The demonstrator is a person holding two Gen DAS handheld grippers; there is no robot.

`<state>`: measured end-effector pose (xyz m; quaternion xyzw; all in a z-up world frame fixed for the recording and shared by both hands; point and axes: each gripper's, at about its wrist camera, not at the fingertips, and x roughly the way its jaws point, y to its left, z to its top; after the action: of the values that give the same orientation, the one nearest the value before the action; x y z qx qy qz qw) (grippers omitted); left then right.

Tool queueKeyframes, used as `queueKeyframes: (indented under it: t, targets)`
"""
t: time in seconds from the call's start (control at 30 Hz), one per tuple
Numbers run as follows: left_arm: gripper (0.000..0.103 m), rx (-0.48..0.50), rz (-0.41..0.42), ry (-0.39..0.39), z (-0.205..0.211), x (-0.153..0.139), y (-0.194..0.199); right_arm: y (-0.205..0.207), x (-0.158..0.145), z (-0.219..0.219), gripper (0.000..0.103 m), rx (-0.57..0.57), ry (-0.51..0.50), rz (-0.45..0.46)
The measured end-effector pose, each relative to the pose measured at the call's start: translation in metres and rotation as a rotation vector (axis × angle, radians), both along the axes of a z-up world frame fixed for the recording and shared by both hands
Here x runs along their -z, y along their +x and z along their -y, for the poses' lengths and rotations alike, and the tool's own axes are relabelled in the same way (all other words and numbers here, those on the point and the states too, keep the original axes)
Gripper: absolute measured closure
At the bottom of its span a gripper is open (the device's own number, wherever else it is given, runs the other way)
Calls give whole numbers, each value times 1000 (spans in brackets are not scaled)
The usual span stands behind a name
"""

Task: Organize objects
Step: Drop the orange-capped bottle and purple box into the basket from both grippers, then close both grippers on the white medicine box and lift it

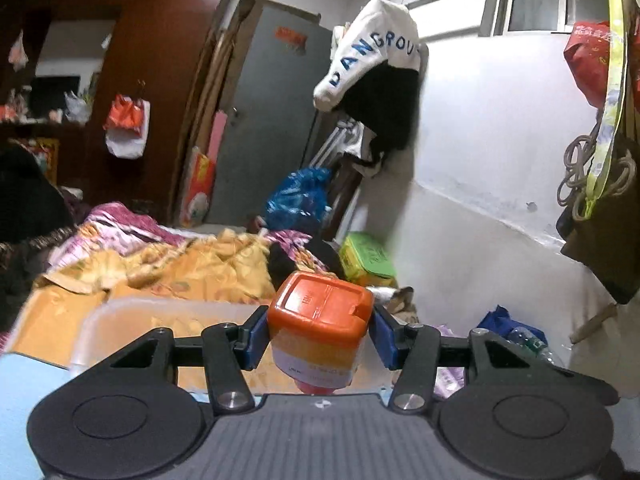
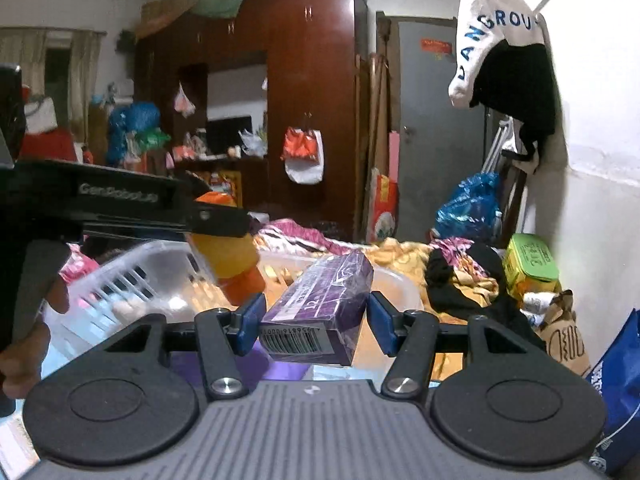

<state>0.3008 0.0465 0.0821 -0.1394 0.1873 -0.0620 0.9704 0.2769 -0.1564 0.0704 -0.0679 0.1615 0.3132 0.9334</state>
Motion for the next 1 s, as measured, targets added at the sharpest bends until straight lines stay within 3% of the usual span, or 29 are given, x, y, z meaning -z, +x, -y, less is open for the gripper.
queueKeyframes:
  t: [0.07, 0.1, 0.17, 0.27, 0.37, 0.47, 0.57, 0.63, 0.8, 1.0]
  targets:
    - [41, 44, -15, -34, -1, 6, 3, 0, 3, 2, 41, 12, -14, -4]
    - [21, 51, -20, -42, -1, 7, 2, -1, 3, 1, 23, 13, -16, -16]
    - [1, 31, 20, -37, -4, 3, -10, -8, 1, 6, 0, 34, -1, -32]
    - [1, -20, 89, -24, -14, -9, -41, -27, -3, 20, 0, 59, 52, 17]
    - [0, 25, 163, 6, -28, -19, -85, -38, -5, 39, 0, 54, 139, -24]
    - [0, 69, 235, 78, -40, -8, -129, -59, 5, 48, 0, 35, 195, -54]
    - [0, 69, 187, 153, -58, 15, -157, -97, 27, 34, 0, 6, 123, 15]
    - [0, 41, 165, 186, -73, 35, -179, -111, 39, 26, 0, -73, 94, 27]
    - [0, -20, 133, 205, -107, 81, -242, -143, 76, 20, 0, -203, 104, -81]
    - [0, 51, 120, 210, -118, 117, -270, -165, 100, 17, 0, -315, 130, -162]
